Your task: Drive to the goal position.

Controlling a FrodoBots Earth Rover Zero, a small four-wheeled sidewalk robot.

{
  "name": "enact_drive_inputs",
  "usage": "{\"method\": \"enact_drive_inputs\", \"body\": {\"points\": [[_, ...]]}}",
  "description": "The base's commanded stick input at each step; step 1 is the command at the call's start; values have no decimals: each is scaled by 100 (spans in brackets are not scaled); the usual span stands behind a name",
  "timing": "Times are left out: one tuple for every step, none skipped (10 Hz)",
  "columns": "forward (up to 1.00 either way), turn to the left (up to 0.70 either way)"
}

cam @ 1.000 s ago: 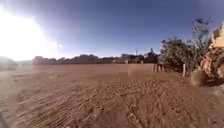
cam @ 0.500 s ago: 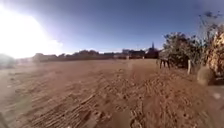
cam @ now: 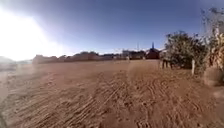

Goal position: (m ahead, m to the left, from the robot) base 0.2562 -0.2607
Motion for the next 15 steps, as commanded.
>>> {"method": "enact_drive_inputs", "body": {"points": [[50,0],[50,0],[50,0],[50,0],[50,0],[50,0],[50,0],[50,0],[50,0],[50,0],[50,0],[50,0],[50,0],[50,0],[50,0]]}}
